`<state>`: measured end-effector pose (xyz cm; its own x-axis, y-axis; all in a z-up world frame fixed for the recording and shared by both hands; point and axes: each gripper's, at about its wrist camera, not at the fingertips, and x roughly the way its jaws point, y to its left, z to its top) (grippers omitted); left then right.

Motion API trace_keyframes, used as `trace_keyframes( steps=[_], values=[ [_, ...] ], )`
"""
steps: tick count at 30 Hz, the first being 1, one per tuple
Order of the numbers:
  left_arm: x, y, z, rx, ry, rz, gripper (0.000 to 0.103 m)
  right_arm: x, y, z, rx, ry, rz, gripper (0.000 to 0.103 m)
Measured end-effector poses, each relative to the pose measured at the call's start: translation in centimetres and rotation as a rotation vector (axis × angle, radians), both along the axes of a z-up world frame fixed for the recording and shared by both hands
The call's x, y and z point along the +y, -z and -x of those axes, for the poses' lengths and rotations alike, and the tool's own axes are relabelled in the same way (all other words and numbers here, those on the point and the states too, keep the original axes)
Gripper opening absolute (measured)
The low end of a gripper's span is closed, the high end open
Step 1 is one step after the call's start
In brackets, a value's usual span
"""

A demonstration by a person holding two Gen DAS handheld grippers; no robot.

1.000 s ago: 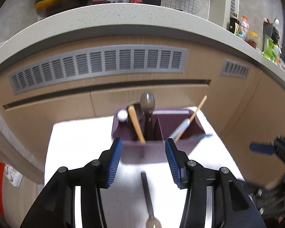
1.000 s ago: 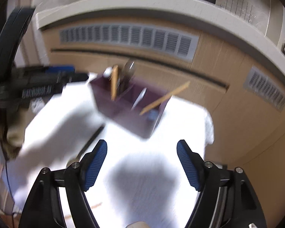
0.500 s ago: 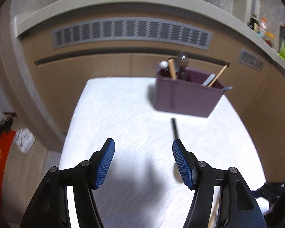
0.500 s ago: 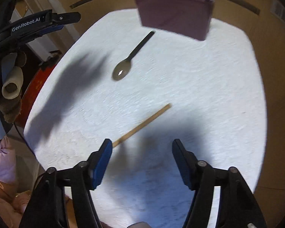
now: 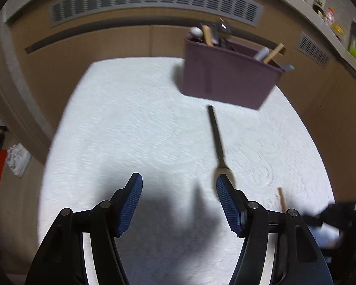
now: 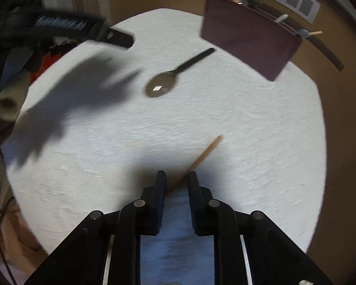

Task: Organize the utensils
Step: 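Grasp the dark long-handled spoon with the left gripper while the right approaches the chopstick, then close the right gripper on the wooden chopstick and lift it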

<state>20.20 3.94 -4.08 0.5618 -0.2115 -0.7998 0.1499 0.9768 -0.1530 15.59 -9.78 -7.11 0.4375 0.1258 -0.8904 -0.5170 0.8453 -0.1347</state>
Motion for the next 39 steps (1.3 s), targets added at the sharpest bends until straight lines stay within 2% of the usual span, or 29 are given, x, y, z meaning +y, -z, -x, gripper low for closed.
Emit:
trace_keyframes(
  steps=[4, 7, 10, 12, 16, 17, 21, 24, 26, 28, 31, 34, 37, 39],
  values=[
    [-3.5, 1.9, -0.5, 0.052, 0.099, 0.021, 0.065, -3.3, 0.2, -3.1, -0.037, 0.013, 0.02, 0.015],
    [-5.3, 3.0, -1.3, 0.073, 0.118, 0.004, 0.065, -4.5, 0.3, -5.5, -0.086, 0.03, 0.049, 0.017],
    [-6.4, 3.1, -2.0, 0.046, 0.116, -0.046, 0.064, -5.7, 0.3, -7.7, -0.077, 0.055, 0.0, 0.017],
    [-6.8, 3.1, -2.6, 0.047, 0.124, -0.054, 0.06, -6.1, 0.2, -8.4, -0.067, 0.073, -0.034, 0.02],
    [-6.9, 3.1, -2.7, 0.031, 0.124, -0.105, 0.034, -6.6, 0.3, -8.6, -0.04, 0.1, -0.098, 0.02],
    [-6.8, 3.1, -2.4, 0.03, 0.132, -0.112, 0.033, -6.6, 0.4, -8.5, -0.042, 0.106, -0.1, 0.02],
    [-5.6, 3.0, 0.0, 0.053, 0.155, -0.131, 0.033, -6.1, 0.2, -7.9, -0.007, 0.154, -0.099, 0.019],
    [-4.5, 3.0, 2.3, 0.094, 0.176, -0.134, 0.033, -5.7, -0.1, -7.3, 0.105, 0.14, -0.189, 0.018],
    [-3.8, 2.9, 3.6, 0.116, 0.185, -0.134, 0.033, -5.0, -0.3, -6.5, 0.14, 0.103, -0.219, 0.018],
    [-3.1, 2.8, 4.4, 0.141, 0.183, -0.134, 0.033, -3.9, -0.3, -5.7, 0.13, 0.048, -0.198, 0.018],
    [-2.9, 2.9, 4.6, 0.164, 0.186, -0.127, 0.034, -2.5, 0.3, -4.7, 0.077, -0.036, -0.085, 0.02],
    [-2.6, 2.6, 4.0, 0.183, 0.171, -0.094, 0.034, -2.5, 0.5, -4.0, 0.044, -0.095, -0.019, 0.023],
    [-2.5, 2.1, 2.2, 0.197, 0.14, -0.057, 0.035, -3.5, 0.3, -3.9, 0.076, -0.059, -0.04, 0.014],
    [-2.8, 1.9, 1.0, 0.196, 0.132, -0.073, 0.035, -3.9, 0.2, -4.0, 0.107, -0.014, -0.069, 0.009]
  ],
)
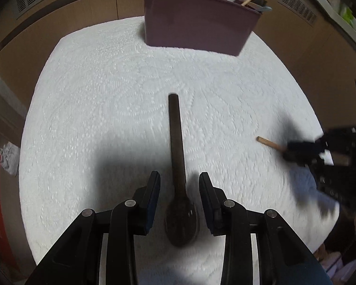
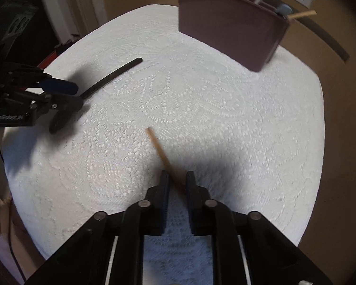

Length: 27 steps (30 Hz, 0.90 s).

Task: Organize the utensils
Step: 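Close the right gripper on the wooden chopstick and lift it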

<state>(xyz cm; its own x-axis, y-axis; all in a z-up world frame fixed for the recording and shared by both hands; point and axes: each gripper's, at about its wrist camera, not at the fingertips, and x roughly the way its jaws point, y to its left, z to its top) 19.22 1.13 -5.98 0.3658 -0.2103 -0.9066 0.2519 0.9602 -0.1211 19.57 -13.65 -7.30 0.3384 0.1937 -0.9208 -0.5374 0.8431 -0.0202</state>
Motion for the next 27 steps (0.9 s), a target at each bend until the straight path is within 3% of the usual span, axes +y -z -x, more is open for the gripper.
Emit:
trace_keyframes(
  steps=[9, 10, 11, 13, 16, 23, 24, 25, 27],
  values=[
    [-3.2, 1.0, -4.0, -0.008, 0.061, -0.111, 0.035, -1.4, -0.4, -1.4, 0.102, 0.13, -0.189, 0.006],
    [-3.4, 1.0, -4.1, -0.018, 0.073, -0.123, 0.033, -1.3, -0.5, -1.6, 0.096, 0.127, -0.194, 0.007],
    [-3.7, 0.9, -4.2, -0.031, 0.088, -0.132, 0.025, -1.2, -0.6, -1.5, 0.081, 0.115, -0.197, 0.009],
    [-3.9, 0.8, -4.0, -0.038, 0.098, -0.116, 0.014, -1.2, -1.1, -1.0, 0.035, 0.088, -0.178, 0.01],
    [-3.7, 0.3, -2.5, -0.083, 0.104, -0.09, 0.012, -1.2, -1.9, 0.5, -0.057, 0.03, -0.119, 0.017],
    [-1.2, -0.5, 0.4, -0.114, 0.064, 0.014, 0.013, -0.5, -0.7, 1.4, -0.028, -0.018, -0.086, 0.022],
    [-0.8, -0.6, 0.6, -0.118, 0.053, 0.024, 0.012, -0.3, -0.4, 1.4, -0.025, -0.019, -0.076, 0.021],
    [-0.5, -0.9, 0.9, -0.126, 0.045, 0.034, 0.012, 0.1, 0.0, 1.4, -0.026, -0.014, -0.055, 0.01],
    [0.0, -1.6, 1.4, -0.151, 0.03, 0.055, 0.013, 0.7, -0.2, 1.8, -0.067, -0.003, -0.012, 0.005]
  ],
)
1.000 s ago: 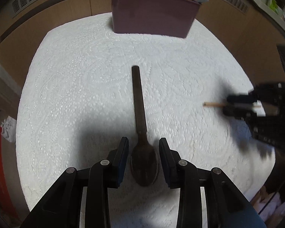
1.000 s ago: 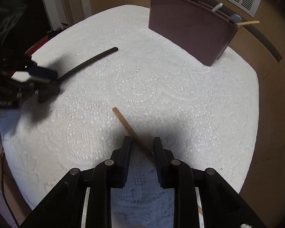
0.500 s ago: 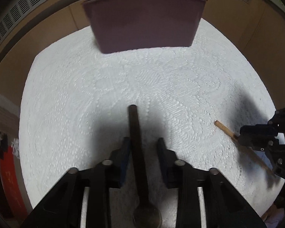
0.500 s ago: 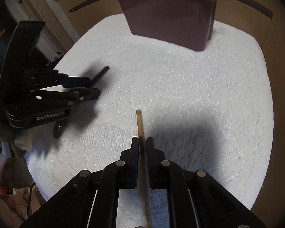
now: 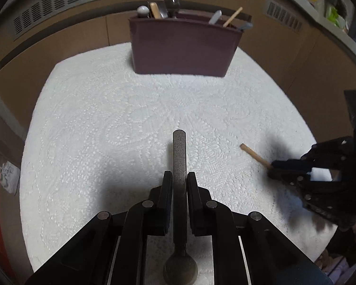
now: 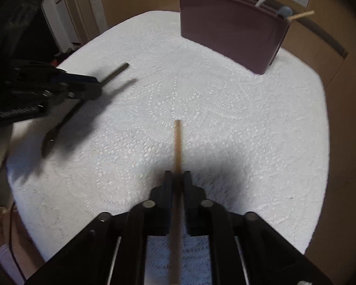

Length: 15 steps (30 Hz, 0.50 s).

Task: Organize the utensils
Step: 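Close the right gripper on the wooden chopstick and lift it, then carry the dark spoon and chopstick over the caddy and drop them in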

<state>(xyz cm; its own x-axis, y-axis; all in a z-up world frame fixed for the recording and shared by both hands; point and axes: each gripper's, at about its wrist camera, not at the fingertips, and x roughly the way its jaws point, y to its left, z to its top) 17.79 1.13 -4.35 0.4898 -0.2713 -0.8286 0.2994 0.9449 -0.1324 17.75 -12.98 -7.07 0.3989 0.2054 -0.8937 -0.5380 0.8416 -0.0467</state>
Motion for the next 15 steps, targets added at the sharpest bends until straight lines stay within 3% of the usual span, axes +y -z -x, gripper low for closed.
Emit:
trace_keyframes(
  steps=[7, 15],
  values=[
    [0.1, -3.4, 1.7, -0.1, -0.009, 0.084, 0.013, -1.8, -4.0, -0.2, -0.082, 0.112, -0.12, 0.005],
    [-0.6, -6.8, 2.4, -0.186, -0.005, 0.134, 0.012, -2.7, -8.5, 0.6, -0.181, 0.156, -0.227, 0.005]
  ],
)
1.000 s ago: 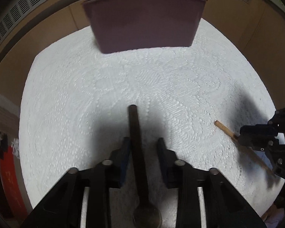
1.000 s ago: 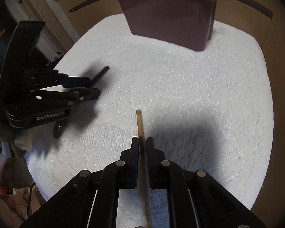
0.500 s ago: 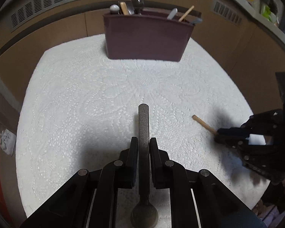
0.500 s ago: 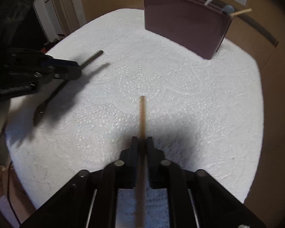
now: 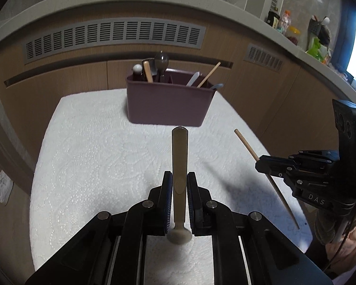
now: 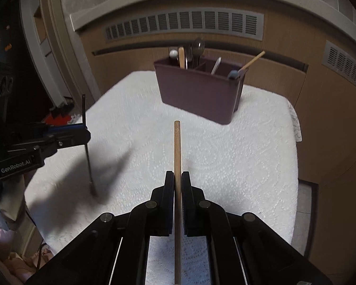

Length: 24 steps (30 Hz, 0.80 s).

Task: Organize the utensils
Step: 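Carry the dark spoon and chopstick over the caddy and drop them in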

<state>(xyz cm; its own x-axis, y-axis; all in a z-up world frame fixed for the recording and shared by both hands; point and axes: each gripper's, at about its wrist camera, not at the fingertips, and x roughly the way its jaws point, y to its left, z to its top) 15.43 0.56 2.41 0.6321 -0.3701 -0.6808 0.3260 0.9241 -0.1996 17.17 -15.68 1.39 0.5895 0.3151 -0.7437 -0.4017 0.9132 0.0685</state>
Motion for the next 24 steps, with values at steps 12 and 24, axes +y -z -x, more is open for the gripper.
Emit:
trace_keyframes(
  steps=[12, 24],
  values=[
    [-0.3, -4.7, -1.0, -0.091, 0.001, 0.026, 0.013, -0.8, -3.3, -0.5, -0.148, 0.061, -0.018, 0.005],
    [1.0, -17.5, -10.1, -0.331, -0.02, 0.052, 0.013, -1.8, -19.3, -8.4, -0.524, 0.178, -0.171, 0.006]
  ],
)
